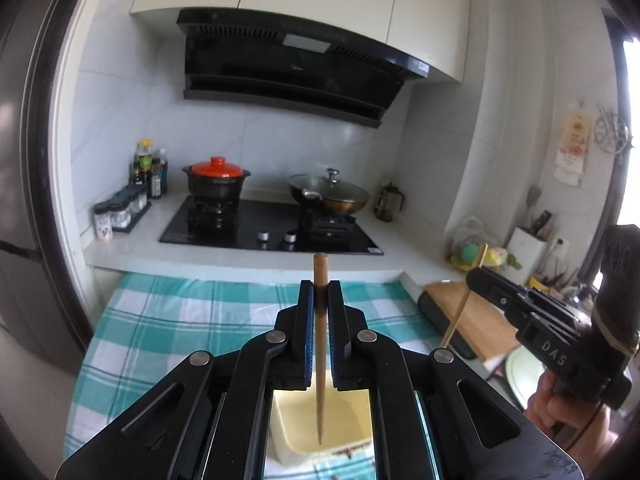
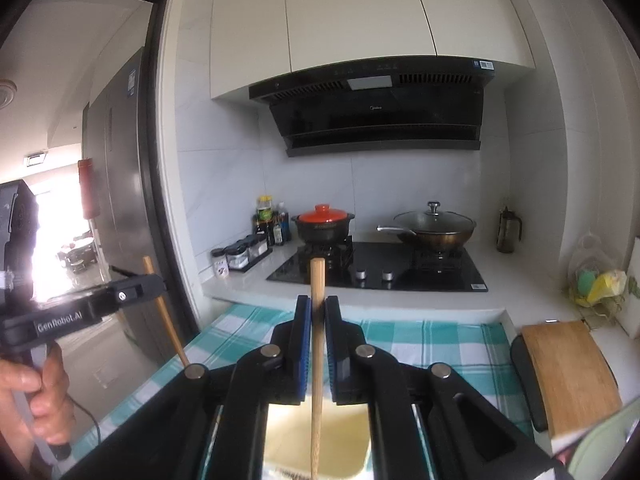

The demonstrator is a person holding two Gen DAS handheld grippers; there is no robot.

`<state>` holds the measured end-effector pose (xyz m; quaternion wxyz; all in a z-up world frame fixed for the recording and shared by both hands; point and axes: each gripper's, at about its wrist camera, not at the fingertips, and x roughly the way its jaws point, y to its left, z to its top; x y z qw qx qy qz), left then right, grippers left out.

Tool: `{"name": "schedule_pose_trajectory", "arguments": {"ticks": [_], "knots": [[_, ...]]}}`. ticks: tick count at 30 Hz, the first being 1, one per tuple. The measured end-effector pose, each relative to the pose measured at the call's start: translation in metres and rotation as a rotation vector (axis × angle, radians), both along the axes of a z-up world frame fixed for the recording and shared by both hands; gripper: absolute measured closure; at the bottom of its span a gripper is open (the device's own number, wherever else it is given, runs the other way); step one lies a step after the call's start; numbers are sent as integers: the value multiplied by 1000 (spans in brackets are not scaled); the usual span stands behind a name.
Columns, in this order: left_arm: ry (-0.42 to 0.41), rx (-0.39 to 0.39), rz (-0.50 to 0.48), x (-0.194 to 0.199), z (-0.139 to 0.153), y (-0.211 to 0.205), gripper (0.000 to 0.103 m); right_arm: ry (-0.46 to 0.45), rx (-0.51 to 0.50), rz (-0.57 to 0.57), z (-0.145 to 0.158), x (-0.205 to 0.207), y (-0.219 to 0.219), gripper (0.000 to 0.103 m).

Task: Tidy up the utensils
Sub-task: 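Lower both held chopsticks into the cream caddy and open both tools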

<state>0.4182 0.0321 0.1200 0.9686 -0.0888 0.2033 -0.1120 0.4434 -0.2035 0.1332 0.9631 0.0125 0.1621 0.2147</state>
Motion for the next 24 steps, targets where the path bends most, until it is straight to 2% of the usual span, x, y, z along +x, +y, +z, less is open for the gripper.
{"name": "schedule_pose_trajectory", "arguments": {"ticks": [5, 11, 16, 17, 18, 19, 20, 24], "knots": [[91, 3, 13, 44, -36, -9, 99, 31, -21, 6, -29, 46, 13, 96], [224, 55, 14, 76, -93, -25, 99, 185, -70, 34, -84, 86, 22, 96], [310, 65, 6, 87, -122, -33, 94, 291, -84, 31, -122, 101, 25, 94], [328, 59, 3, 89, -125, -32, 80, 316, -87, 24, -128, 103, 24, 91], [343, 53, 6, 88, -127, -31, 57, 339, -92, 17, -131, 105, 23, 78], [342, 51, 21, 84, -125, -28, 48, 352, -92, 11, -134, 105, 22, 62], [327, 55, 40, 77, -121, -24, 39, 352, -88, 6, -135, 103, 20, 58], [303, 76, 47, 45, -108, -10, 29, 313, -102, 4, -119, 82, 11, 56]]}}
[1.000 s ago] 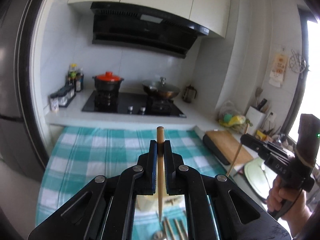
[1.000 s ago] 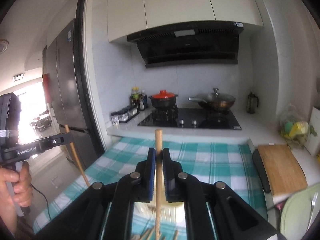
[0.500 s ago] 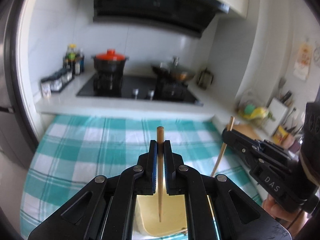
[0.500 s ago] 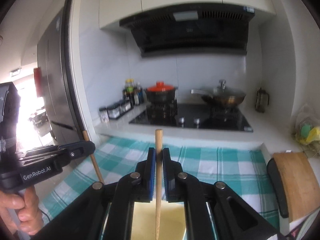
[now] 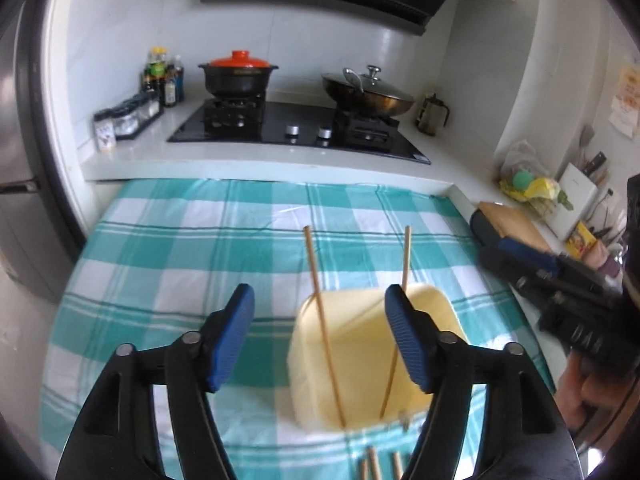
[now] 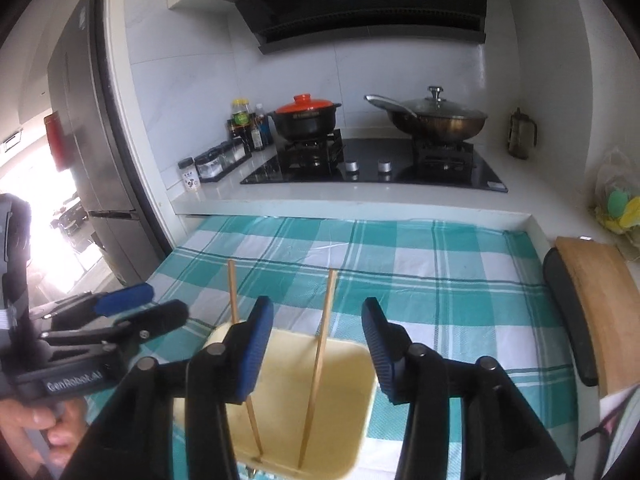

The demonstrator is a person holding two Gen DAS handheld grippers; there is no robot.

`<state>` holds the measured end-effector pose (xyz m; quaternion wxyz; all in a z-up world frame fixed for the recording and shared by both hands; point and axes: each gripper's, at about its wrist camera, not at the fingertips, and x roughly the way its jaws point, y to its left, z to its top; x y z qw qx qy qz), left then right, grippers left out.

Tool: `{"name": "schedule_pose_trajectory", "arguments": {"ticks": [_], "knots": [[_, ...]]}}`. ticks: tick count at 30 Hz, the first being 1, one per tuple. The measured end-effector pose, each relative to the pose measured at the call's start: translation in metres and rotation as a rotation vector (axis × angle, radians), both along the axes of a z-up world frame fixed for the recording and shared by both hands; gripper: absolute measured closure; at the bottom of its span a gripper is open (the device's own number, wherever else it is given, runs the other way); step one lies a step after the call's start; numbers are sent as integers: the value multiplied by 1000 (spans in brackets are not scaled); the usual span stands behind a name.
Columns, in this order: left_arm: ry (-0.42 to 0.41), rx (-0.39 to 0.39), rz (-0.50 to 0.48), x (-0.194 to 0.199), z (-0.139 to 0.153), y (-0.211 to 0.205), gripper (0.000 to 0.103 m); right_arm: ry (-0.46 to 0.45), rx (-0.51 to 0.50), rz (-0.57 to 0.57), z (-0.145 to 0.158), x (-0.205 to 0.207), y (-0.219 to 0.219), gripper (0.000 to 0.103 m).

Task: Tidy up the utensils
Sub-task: 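Lower both held chopsticks into the cream caddy and open both tools, then move both tools back over the remaining utensils on the cloth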

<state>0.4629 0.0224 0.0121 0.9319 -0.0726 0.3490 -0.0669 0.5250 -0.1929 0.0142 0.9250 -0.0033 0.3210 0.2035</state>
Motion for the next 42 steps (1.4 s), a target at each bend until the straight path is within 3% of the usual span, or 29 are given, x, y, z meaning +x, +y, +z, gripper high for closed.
{"name": "schedule_pose_trajectory", "arguments": {"ticks": [5, 9, 16, 19, 28, 36, 42], "knots": [[-18, 105, 9, -74, 8, 15, 17, -53, -57, 11, 22, -48, -16, 56], [11, 141, 23, -131, -9, 22, 16, -47, -70, 15, 23, -99, -35, 55], [46, 205, 106, -216, -63, 24, 11, -15, -85, -9, -11, -201, -66, 54], [81, 196, 129, -239, -84, 24, 11, -14, -108, -43, -35, -247, -73, 53], [103, 201, 170, -282, -116, 13, 11, -30, -129, -145, -87, -339, -79, 53], [119, 214, 165, -287, -130, 1, 11, -63, -195, -137, -102, -365, -68, 53], [124, 233, 157, -286, -134, -5, 11, -38, -174, -120, -113, -363, -61, 53]]}}
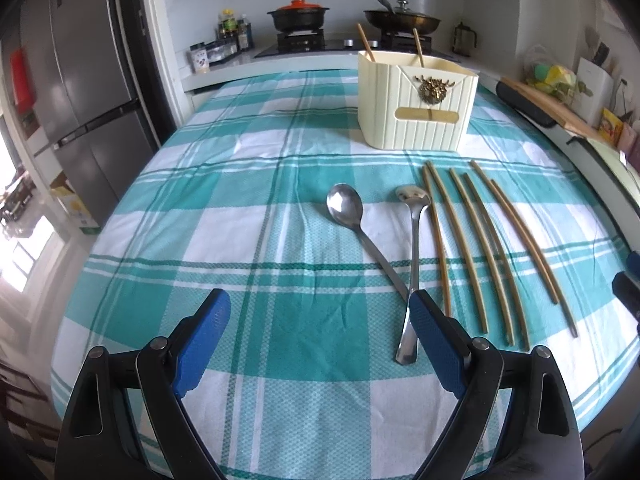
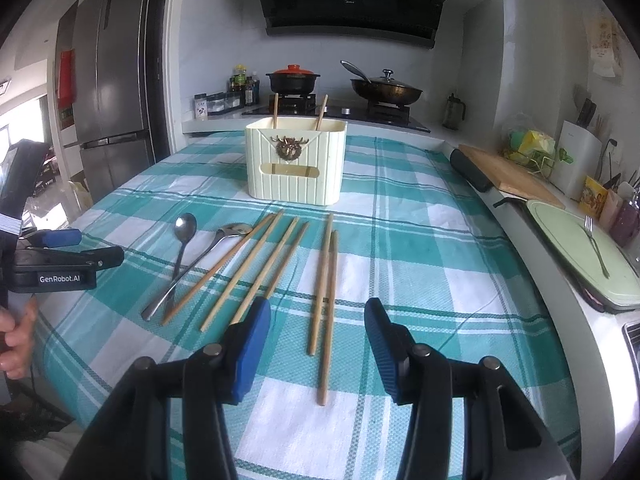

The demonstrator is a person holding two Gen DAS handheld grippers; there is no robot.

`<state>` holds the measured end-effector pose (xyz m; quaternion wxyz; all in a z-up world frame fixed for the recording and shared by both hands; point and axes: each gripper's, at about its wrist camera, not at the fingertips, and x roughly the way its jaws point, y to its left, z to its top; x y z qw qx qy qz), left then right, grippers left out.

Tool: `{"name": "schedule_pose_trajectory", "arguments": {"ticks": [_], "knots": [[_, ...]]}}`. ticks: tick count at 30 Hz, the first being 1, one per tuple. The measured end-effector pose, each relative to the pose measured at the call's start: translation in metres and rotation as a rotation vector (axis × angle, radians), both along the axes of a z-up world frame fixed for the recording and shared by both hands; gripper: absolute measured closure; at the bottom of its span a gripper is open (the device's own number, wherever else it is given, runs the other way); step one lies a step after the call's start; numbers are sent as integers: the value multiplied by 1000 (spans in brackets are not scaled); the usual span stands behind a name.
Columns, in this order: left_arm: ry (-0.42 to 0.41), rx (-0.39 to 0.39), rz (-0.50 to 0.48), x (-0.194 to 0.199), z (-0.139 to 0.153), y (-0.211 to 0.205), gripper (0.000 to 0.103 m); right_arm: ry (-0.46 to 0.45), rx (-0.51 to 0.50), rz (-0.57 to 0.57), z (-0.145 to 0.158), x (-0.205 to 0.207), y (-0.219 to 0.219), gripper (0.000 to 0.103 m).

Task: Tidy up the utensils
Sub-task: 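Move both tools back over the remaining utensils on the cloth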

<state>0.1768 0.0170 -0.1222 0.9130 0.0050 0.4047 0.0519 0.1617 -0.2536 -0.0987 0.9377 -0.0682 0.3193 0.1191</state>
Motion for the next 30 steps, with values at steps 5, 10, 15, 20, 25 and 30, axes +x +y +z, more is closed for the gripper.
{"name": "schedule_pose_trajectory", "arguments": {"ticks": [5, 10, 15, 20, 25, 30], "knots": [[8, 8, 1, 2, -4, -2, 11, 28, 9, 4, -10, 0, 3, 53], [11, 13, -7, 2, -8, -6, 11, 48, 17, -9, -15, 1, 1, 53], [18, 17, -17, 3, -11, -10, 11, 63, 27, -27, -18, 6, -2, 53], [17, 26, -19, 3, -12, -10, 11, 75, 31, -38, -21, 9, -4, 53], [21, 23, -20, 3, -13, -11, 11, 85, 34, -44, -23, 11, -5, 53], [36, 3, -19, 5, -20, -6, 11, 90, 33, -46, -24, 12, -6, 53]]}}
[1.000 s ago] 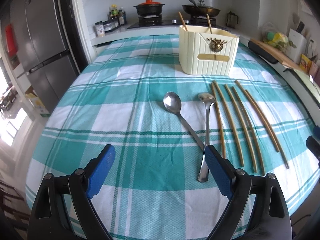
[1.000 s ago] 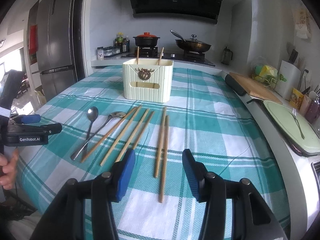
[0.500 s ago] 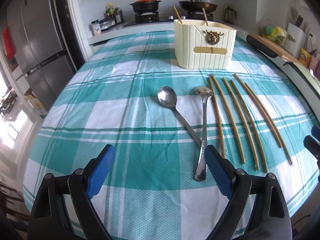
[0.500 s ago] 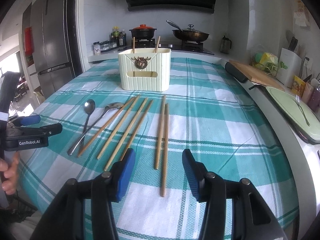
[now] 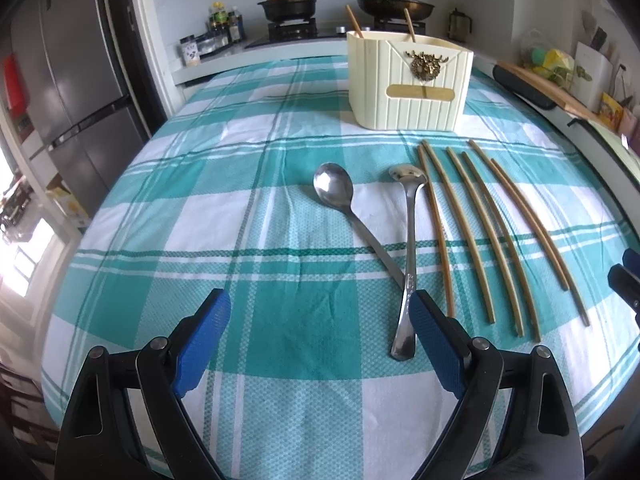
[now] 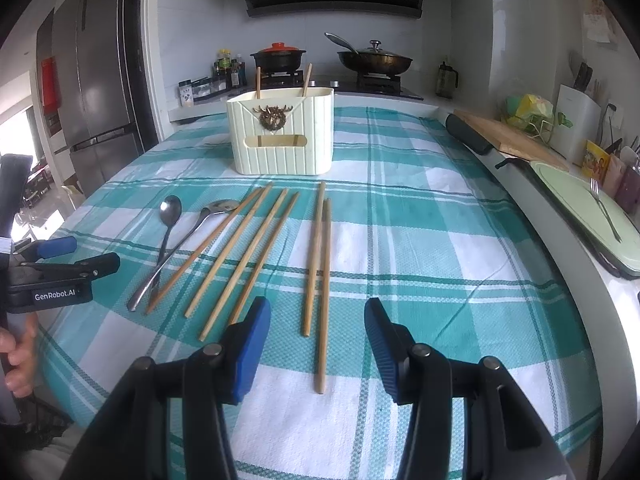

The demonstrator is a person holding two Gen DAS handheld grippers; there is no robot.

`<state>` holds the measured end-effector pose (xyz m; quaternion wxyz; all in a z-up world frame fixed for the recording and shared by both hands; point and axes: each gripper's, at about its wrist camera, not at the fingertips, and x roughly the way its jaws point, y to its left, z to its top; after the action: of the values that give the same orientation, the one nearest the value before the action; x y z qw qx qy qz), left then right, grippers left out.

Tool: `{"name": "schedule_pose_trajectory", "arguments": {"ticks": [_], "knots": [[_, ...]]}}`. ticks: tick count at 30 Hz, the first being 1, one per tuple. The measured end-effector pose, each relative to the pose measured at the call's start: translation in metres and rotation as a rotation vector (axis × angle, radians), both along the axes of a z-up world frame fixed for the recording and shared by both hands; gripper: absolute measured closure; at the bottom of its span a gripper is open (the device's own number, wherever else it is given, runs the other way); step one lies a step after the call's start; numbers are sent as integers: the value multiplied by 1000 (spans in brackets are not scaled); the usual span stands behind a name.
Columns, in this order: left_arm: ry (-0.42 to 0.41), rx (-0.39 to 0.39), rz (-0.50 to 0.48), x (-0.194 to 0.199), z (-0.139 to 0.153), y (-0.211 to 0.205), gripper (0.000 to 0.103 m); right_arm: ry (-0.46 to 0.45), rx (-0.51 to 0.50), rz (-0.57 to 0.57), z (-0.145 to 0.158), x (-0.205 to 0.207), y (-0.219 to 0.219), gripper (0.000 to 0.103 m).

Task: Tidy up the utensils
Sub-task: 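Move both tools back over the remaining utensils on the cloth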

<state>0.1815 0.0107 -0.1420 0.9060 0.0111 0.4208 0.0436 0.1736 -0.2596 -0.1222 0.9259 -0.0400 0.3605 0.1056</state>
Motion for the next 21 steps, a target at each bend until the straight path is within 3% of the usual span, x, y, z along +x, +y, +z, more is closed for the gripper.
{"name": "schedule_pose_trajectory", "arguments": {"ticks": [15, 21], "knots": [[36, -131, 42, 8, -10, 30, 11, 48, 58, -50, -8, 10, -20, 53], [33, -146, 32, 26, -7, 36, 11, 74, 92, -69, -11, 19, -32, 53]]}}
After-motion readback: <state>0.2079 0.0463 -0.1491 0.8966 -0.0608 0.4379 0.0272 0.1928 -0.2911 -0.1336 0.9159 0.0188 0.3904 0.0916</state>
